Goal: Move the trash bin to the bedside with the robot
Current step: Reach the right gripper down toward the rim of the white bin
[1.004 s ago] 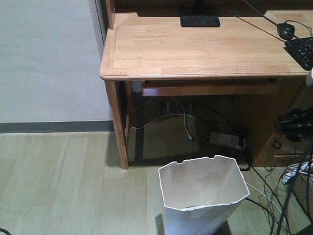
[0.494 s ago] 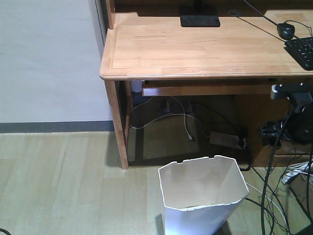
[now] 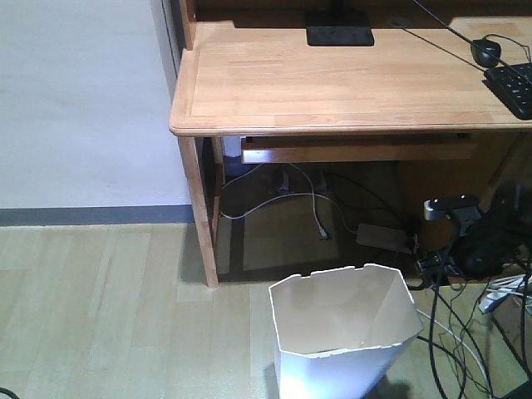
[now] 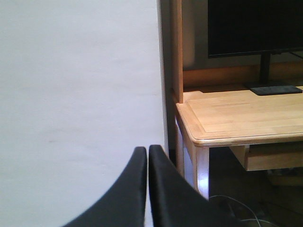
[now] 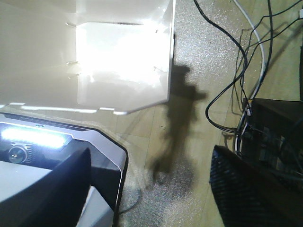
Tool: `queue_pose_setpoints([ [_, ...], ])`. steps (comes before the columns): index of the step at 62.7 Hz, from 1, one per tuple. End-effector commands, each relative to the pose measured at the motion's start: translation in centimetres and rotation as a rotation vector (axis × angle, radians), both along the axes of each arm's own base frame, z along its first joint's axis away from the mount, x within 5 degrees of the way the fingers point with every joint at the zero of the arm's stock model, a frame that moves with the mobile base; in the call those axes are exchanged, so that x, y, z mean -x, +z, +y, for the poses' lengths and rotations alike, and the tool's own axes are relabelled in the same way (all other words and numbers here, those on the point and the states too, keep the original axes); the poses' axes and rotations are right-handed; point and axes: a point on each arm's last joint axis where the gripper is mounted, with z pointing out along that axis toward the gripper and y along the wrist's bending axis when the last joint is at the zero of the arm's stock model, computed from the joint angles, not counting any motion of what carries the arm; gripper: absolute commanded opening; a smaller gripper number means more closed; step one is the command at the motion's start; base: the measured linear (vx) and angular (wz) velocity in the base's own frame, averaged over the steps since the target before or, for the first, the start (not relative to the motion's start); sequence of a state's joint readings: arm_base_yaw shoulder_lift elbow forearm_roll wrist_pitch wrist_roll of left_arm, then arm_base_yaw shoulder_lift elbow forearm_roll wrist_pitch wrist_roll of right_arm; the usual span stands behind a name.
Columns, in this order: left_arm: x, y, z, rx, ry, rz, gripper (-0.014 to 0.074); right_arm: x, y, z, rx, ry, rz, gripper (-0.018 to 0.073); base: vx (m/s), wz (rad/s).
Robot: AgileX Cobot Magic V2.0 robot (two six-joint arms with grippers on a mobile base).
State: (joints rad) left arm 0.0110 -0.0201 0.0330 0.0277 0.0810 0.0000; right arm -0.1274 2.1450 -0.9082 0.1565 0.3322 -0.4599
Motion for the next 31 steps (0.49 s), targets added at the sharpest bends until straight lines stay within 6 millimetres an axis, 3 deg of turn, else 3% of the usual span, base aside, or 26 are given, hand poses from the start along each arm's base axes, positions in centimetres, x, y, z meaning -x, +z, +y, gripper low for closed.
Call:
queue_pose_setpoints([
  [1, 0.0, 0.3, -0.1, 0.022, -0.009, -0.070, -0.0006, -2.1, -0.8, -0.4, 0.013, 0.011, -0.055, 0.0494, 0.00, 0.00],
  [31, 0.0, 0.3, -0.1, 0.022, -0.009, -0.070, -0.0006, -7.8, -11.8, -1.2, 0.013, 0.088, 0.012, 0.0494, 0.00, 0.00],
])
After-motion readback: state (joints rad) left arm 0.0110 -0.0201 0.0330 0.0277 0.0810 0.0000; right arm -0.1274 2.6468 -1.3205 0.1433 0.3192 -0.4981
